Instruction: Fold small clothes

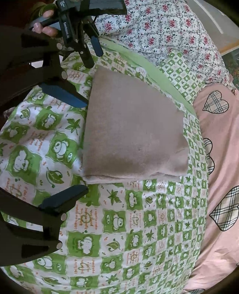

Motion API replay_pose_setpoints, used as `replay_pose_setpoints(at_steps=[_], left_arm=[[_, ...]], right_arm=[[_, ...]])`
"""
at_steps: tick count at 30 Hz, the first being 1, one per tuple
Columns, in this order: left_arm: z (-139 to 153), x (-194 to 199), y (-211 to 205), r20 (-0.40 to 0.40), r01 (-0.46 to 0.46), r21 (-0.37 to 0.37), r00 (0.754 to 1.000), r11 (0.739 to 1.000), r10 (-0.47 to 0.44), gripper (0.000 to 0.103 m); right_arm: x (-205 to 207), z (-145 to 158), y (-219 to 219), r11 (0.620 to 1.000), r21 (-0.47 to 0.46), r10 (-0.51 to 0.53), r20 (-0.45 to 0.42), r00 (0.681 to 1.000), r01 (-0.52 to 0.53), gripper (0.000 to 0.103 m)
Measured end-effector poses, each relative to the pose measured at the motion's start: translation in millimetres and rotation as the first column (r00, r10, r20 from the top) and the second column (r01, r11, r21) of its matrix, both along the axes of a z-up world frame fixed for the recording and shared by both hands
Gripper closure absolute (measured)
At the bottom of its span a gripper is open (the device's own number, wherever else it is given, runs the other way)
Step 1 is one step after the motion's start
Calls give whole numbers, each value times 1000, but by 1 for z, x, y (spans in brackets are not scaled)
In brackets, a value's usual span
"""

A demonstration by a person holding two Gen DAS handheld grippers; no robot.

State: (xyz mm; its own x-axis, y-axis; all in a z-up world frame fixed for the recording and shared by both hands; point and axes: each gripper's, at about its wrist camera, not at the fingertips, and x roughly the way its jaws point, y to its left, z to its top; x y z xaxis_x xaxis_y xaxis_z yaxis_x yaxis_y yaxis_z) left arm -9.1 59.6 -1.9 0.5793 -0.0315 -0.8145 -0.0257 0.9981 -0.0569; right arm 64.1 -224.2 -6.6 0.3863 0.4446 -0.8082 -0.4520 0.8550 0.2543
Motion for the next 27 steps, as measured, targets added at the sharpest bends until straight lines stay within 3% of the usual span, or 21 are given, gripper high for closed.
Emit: replay_pose_setpoints(at_steps=[19, 27], left_arm=[[20, 36, -9, 49, -5, 26, 999, 1000, 4, 20], [28, 53, -17, 67, -22, 82, 998, 996, 17, 20]], right_arm=[[32, 16, 25, 999, -19, 32, 48, 998, -31, 15], [46, 17, 32, 999, -21, 33, 40, 999, -33, 15]])
